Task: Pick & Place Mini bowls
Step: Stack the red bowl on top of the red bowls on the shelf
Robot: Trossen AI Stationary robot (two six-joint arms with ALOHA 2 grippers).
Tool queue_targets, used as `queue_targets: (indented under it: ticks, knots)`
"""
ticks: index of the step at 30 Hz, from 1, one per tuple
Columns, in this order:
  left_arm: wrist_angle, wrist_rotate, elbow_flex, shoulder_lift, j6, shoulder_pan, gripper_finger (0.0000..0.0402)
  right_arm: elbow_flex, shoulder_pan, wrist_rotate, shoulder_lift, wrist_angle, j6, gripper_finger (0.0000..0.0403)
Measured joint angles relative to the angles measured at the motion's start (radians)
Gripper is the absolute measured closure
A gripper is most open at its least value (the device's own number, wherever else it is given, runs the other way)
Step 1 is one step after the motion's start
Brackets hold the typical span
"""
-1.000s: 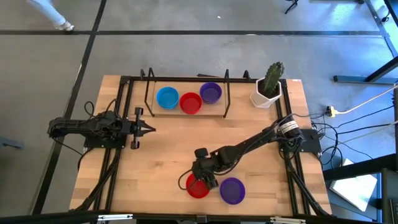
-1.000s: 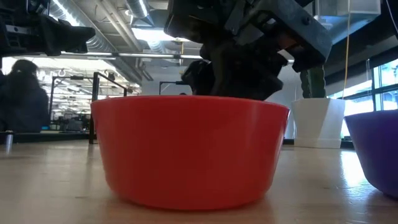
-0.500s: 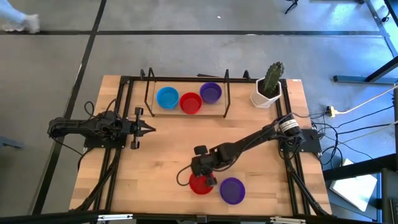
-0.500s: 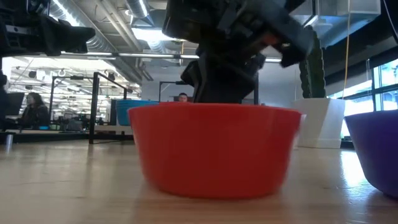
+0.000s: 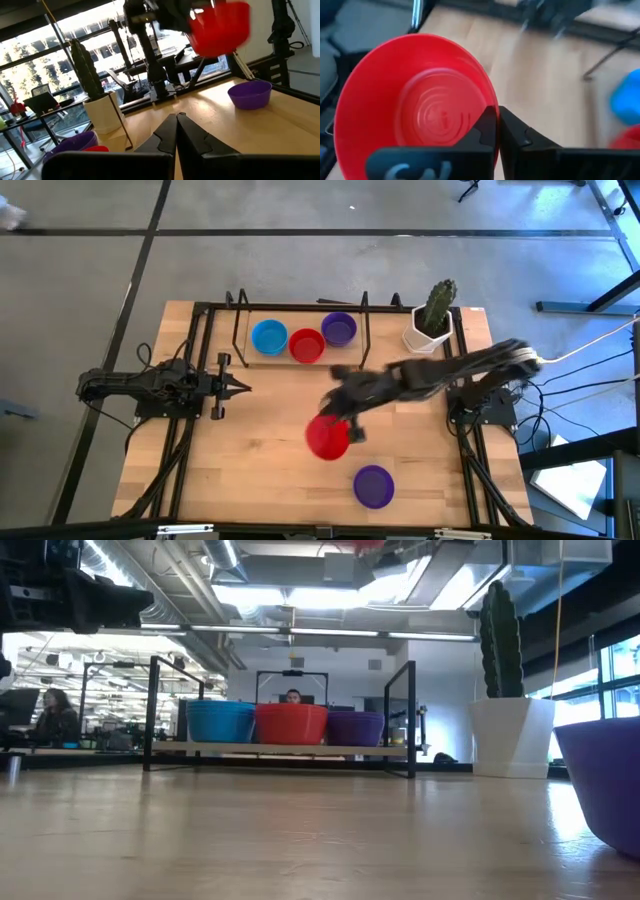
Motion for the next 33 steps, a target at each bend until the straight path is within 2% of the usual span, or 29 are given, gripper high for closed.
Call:
queue_targets:
  ticks: [4, 8, 14, 19, 26, 33]
  knots:
    - [0.000, 0.000, 0.000, 0.000, 0.000, 0.000, 0.0399, -0.157, -0.028, 0.045, -0.228, 0.093, 0.014, 0.0398]
    - [0.001, 0.000, 0.000, 0.000, 0.012, 0.000, 0.0394, -0.416, -0.067, 0.108, -0.500, 0.226, 0.051, 0.0398]
    - [0.001, 0.000, 0.000, 0.000, 0.019, 0.000, 0.0391, -0.805, -0.109, 0.116, -0.871, 0.368, 0.143, 0.0398]
    - [0.008, 0.001, 0.000, 0.000, 0.019, 0.000, 0.0396, -1.034, -0.110, 0.114, -1.103, 0.430, 0.192, 0.0399]
    - [0.009, 0.001, 0.000, 0.000, 0.015, 0.000, 0.0391, -1.206, -0.110, 0.116, -1.305, 0.499, 0.209, 0.0399]
    - [0.008, 0.001, 0.000, 0.000, 0.015, 0.000, 0.0396, -1.237, -0.110, 0.115, -1.358, 0.482, 0.203, 0.0396]
